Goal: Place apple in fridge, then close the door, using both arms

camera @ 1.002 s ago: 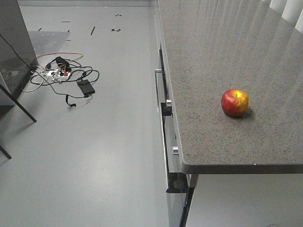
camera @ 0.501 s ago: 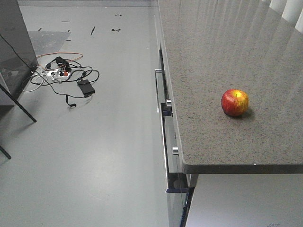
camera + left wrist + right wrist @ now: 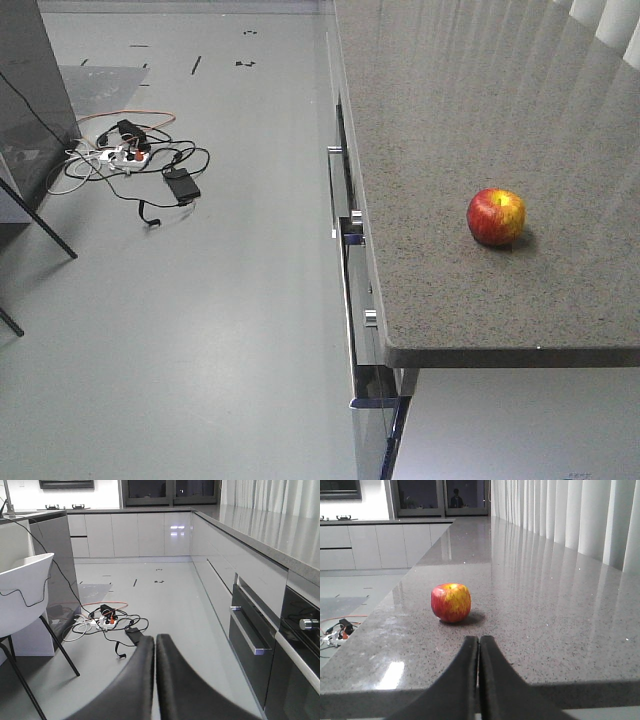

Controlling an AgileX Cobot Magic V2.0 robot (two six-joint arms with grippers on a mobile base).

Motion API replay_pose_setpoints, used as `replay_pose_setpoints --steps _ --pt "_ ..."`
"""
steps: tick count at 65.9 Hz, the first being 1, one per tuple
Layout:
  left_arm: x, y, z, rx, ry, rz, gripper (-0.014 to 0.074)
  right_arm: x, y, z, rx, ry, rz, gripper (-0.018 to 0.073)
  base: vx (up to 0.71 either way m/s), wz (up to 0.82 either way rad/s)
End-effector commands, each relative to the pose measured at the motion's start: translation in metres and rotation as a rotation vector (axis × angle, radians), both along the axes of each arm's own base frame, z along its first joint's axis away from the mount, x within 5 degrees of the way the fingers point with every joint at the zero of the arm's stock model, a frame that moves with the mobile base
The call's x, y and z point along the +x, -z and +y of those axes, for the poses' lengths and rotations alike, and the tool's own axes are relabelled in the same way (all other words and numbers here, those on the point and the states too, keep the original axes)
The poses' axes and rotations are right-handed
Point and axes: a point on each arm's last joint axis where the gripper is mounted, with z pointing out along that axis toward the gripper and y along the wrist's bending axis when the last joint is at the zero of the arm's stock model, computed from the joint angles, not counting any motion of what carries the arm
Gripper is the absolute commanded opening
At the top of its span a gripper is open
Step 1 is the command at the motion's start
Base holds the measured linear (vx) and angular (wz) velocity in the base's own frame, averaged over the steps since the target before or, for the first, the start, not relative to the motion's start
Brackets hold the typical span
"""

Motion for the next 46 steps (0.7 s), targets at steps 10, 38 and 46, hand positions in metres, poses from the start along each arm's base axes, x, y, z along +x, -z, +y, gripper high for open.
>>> replay_pose_setpoints --steps 10,38,46 --pt "-0.001 -0.013 -0.003 0.002 0.031 -0.095 -0.0006 -0.003 -0.019 -0.004 0.435 -0.01 -0.254 -0.0003 0.0 0.0" --pt "-0.001 -0.013 -0.003 0.002 0.031 -0.095 -0.0006 -0.011 -0.082 0.004 0.301 -0.054 -0.093 0.0035 0.0 0.0" --pt "-0.001 -0.013 -0.003 0.002 0.031 -0.095 -0.0006 -0.013 -0.13 0.006 0.132 -0.067 -0.033 0.0155 0.0 0.0"
